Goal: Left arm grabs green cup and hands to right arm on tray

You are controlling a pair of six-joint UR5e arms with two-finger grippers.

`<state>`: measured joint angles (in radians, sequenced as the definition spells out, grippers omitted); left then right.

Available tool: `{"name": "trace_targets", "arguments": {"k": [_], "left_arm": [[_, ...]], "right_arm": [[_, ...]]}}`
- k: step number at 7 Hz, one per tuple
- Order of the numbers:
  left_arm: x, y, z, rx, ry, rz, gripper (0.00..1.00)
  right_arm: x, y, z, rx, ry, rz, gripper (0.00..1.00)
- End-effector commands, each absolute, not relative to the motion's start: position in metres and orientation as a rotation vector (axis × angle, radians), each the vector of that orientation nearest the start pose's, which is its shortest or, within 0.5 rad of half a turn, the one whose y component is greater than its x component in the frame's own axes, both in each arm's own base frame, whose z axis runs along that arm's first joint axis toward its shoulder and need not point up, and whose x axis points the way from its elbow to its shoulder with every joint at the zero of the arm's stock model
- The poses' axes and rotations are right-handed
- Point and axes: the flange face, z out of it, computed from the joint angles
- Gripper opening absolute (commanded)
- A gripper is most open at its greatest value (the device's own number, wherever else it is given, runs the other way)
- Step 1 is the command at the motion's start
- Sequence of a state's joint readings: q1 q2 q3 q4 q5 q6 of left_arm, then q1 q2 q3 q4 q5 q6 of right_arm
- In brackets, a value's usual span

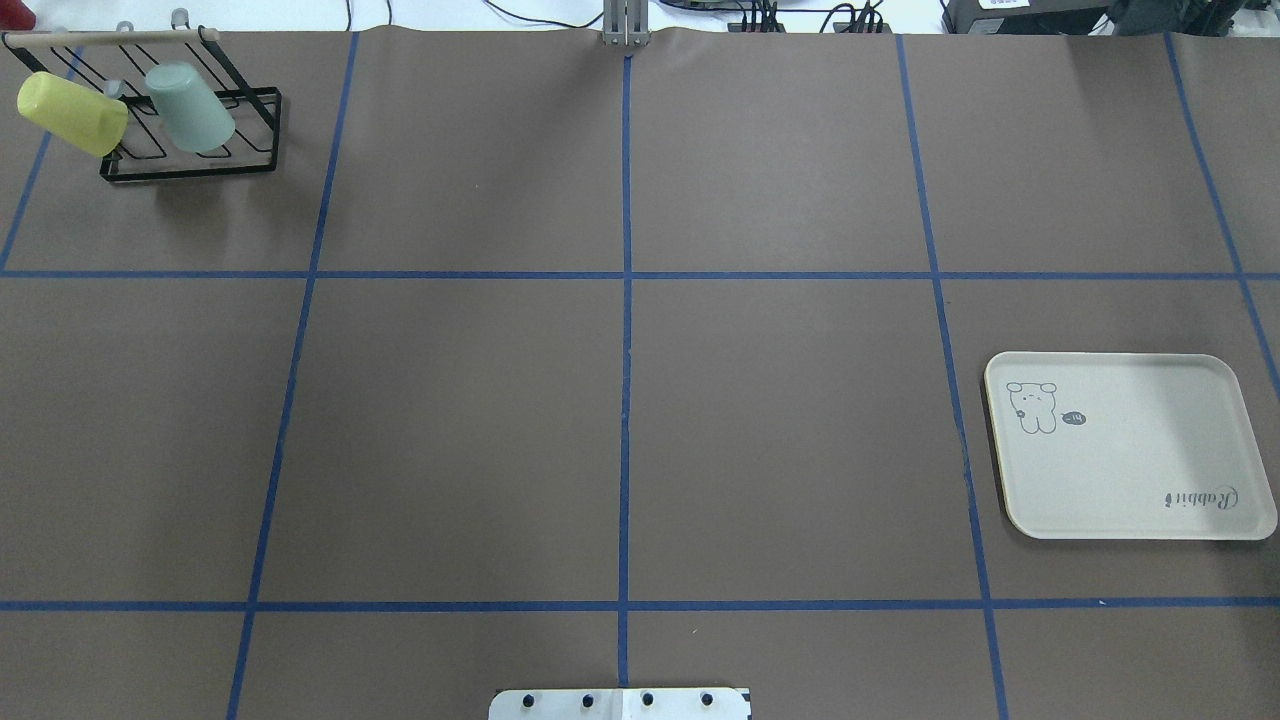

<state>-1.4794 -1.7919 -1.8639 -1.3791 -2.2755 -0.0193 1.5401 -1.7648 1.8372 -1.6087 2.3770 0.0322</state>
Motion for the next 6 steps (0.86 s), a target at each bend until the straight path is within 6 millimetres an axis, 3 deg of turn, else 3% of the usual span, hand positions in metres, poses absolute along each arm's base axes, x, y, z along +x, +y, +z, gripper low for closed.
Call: {"name": "trace_targets", "arguments": {"k": [1,3,4,5,6], "left_arm": [[0.029,-0.555,0.377,0.361,0.795,0.101,1.00],[0.047,-0.560,0.372,0.365,0.852,-0.026,1.00],[0.050,-0.567,0.380,0.325,0.859,-0.092,1.00],[0.069,-0.571,0.374,0.330,0.847,-0.147,1.00],[0.101,-0.573,0.373,0.386,0.805,-0.199,1.00]], "right_arm": [[0.049,-0.415,0.612,0.017,-0.809,-0.017,0.99],[0.046,-0.428,0.580,0.077,-0.827,-0.043,0.99],[0.040,-0.434,0.575,0.078,-0.852,-0.059,0.99],[0.026,-0.438,0.575,0.067,-0.848,-0.090,0.99],[0.020,-0.444,0.569,0.082,-0.845,-0.112,0.99]]}}
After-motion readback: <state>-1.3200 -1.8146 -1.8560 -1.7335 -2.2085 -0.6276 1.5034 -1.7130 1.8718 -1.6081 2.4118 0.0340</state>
